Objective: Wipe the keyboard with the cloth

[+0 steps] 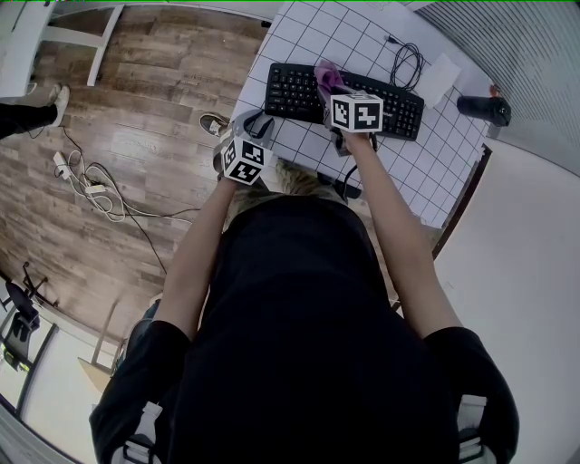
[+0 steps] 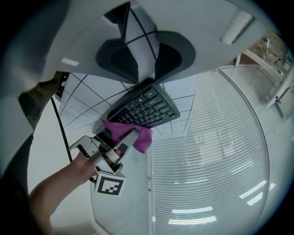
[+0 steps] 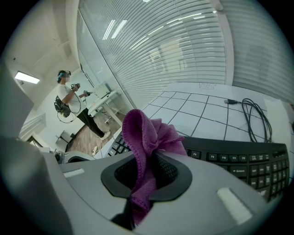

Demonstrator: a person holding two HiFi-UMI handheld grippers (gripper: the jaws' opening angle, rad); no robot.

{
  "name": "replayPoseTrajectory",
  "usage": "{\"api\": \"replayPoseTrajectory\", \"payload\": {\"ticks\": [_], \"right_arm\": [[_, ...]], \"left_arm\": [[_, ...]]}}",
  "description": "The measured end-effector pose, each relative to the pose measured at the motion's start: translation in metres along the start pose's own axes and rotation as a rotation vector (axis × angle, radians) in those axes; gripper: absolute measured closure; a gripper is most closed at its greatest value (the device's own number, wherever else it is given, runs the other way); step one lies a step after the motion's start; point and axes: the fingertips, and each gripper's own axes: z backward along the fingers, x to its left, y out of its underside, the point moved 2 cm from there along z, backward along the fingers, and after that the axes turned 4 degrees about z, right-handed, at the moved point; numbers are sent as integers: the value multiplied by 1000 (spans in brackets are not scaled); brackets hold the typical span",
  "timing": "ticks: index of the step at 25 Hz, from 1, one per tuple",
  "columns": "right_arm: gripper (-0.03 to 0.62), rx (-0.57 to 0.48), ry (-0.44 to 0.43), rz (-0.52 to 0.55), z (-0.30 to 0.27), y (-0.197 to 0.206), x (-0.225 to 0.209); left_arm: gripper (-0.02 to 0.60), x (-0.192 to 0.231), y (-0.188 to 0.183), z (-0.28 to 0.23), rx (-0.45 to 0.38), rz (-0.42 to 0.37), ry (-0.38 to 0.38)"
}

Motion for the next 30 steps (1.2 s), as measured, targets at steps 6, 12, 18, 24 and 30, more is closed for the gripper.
{"api": "replayPoseTrajectory", "payload": {"ticks": [6, 12, 18, 24, 30], "right_arm": [[528, 4, -39, 29, -7, -2, 16], [528, 9, -83, 45, -19, -7, 36], [528, 19, -108, 70, -28, -13, 53], [528, 30, -119, 77, -35, -14, 63], [528, 32, -133, 69, -37, -14, 66]], "left_arm": [[469, -1, 0, 0, 0, 4, 4], [469, 0, 0, 0, 1, 3, 2], [469, 0, 0, -1, 0, 3, 4], [469, -1, 1, 0, -1, 3, 4], [469, -1, 0, 0, -3, 0, 0]]}}
